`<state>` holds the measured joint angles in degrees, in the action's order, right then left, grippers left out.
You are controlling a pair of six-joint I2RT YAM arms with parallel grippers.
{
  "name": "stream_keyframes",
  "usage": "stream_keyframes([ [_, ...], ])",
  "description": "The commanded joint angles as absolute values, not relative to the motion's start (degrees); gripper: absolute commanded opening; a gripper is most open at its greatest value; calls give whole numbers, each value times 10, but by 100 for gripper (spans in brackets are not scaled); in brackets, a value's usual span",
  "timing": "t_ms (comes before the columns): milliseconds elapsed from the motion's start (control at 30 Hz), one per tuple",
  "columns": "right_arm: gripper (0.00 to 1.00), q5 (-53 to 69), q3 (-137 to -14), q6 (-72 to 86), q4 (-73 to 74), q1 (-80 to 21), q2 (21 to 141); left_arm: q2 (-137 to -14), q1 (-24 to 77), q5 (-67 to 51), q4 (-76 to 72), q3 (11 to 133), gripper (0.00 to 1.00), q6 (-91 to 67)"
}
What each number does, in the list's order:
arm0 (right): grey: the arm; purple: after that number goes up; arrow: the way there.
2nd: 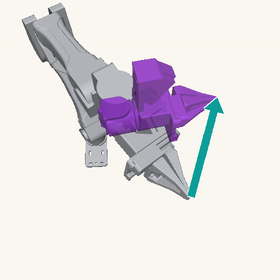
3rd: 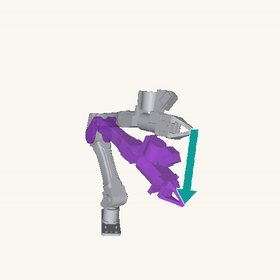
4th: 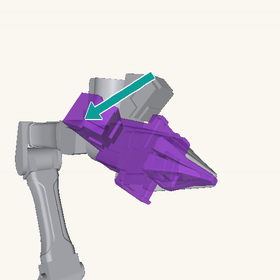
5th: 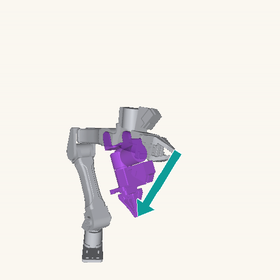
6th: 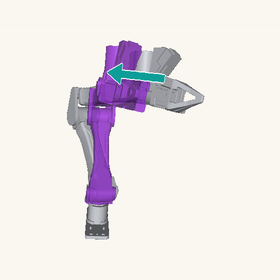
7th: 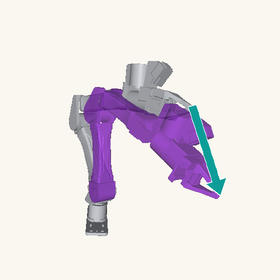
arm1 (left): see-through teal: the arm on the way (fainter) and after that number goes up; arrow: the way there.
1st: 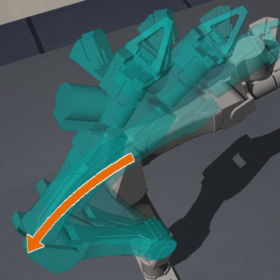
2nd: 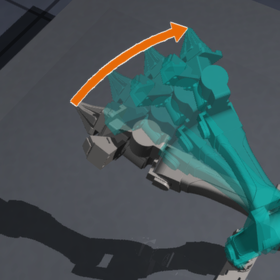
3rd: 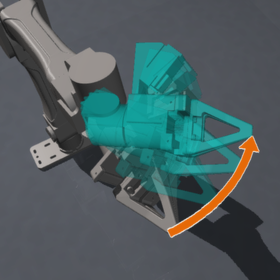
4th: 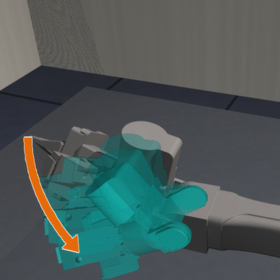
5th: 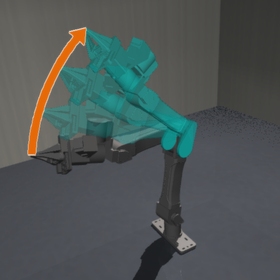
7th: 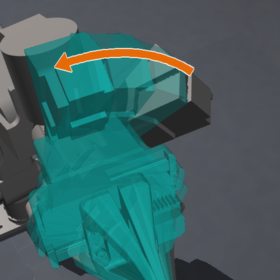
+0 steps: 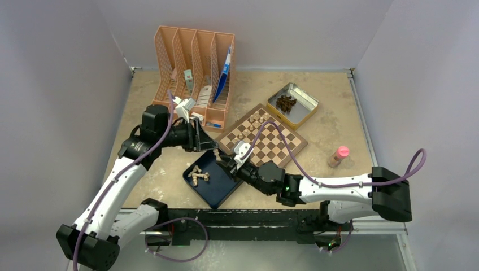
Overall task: Set up the chess pieces on the board
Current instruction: Place the chess piece on the chessboard.
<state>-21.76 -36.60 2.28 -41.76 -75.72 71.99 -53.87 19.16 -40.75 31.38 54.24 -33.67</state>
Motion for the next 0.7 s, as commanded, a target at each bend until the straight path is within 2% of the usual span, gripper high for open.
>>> stream_keyframes([
  [0, 14, -224, -382, 9, -452, -760, 715, -547, 191, -453, 326, 576, 42, -310],
  [233, 15, -227, -387, 9, -450, -760, 721, -568, 191, -507, 354, 582, 37, -293],
  [667, 16, -212, -389, 11, -437, -762, 730, -591, 191, -522, 341, 581, 26, -270],
])
